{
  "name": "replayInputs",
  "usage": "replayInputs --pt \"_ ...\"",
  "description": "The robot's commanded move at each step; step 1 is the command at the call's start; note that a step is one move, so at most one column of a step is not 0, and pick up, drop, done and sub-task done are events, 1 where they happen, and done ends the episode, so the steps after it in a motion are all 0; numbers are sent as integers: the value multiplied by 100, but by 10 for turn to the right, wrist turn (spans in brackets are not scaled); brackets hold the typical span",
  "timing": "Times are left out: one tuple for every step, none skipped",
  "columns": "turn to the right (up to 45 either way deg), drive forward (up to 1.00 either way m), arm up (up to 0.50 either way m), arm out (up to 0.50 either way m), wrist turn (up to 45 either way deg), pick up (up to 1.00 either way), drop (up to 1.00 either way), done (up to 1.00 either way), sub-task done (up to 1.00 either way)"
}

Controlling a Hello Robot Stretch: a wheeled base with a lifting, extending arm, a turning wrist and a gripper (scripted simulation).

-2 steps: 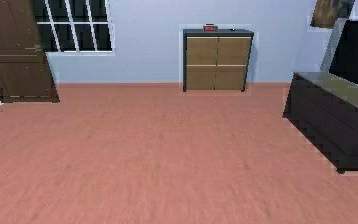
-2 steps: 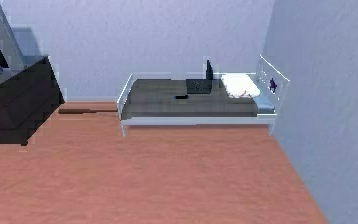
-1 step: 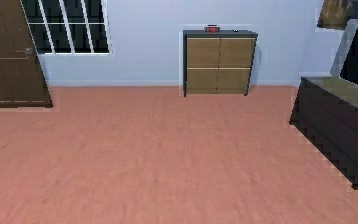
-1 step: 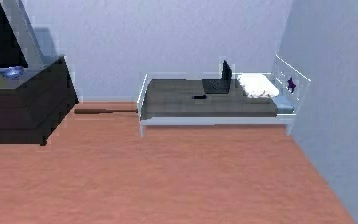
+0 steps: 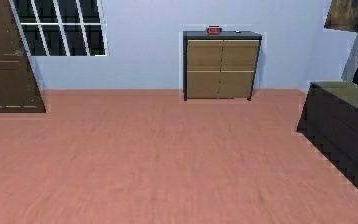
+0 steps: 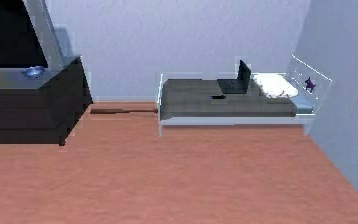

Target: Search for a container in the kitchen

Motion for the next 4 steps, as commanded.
replayInputs --pt "450 0 0 0 0 0 0 0 0" --pt "420 0 0 0 0 0 0 0 0" --pt "0 30 0 0 0 0 0 0 0" --pt "-450 0 0 0 0 0 0 0 0"
